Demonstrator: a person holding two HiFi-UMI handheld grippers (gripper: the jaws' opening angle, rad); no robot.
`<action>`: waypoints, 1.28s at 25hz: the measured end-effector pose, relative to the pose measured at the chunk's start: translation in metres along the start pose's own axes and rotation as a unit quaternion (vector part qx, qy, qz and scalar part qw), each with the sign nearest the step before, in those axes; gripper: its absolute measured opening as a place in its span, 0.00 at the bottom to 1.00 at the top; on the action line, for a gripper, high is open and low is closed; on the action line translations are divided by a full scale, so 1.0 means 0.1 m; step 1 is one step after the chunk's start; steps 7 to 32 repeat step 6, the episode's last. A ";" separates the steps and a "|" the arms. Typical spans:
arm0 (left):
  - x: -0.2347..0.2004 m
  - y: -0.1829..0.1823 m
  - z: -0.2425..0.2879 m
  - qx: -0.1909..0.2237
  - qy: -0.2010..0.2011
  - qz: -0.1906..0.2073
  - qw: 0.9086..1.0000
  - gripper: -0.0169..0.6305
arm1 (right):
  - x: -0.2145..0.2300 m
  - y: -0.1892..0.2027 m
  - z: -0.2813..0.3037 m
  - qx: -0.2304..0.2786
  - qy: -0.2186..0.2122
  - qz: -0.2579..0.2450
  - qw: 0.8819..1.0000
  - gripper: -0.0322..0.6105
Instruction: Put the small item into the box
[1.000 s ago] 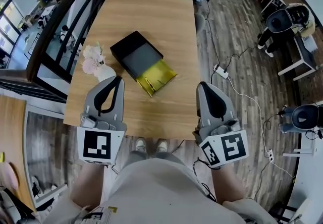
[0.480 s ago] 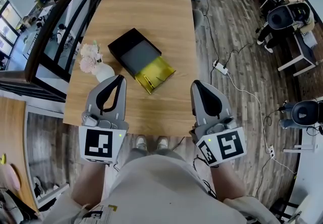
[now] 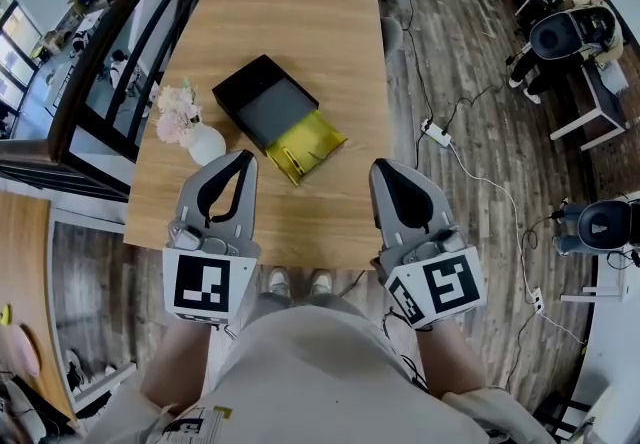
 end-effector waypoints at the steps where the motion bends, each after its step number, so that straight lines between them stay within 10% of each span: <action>1: 0.01 -0.01 0.01 0.000 0.002 0.004 1.000 0.03 | 0.00 0.00 0.01 -0.001 -0.001 0.000 1.000 0.05; 32: 0.06 -0.01 0.05 0.003 0.010 0.000 1.000 0.03 | 0.00 -0.01 0.07 -0.004 -0.001 -0.006 1.000 0.05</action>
Point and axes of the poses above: the fingertips, and each gripper's own axes: z forward along the fingers, x to its right, y out of its underside, the point moved 8 cm from there along -z, backward along the fingers, and after that the axes turned 12 degrees about x, right-handed, at the moved point
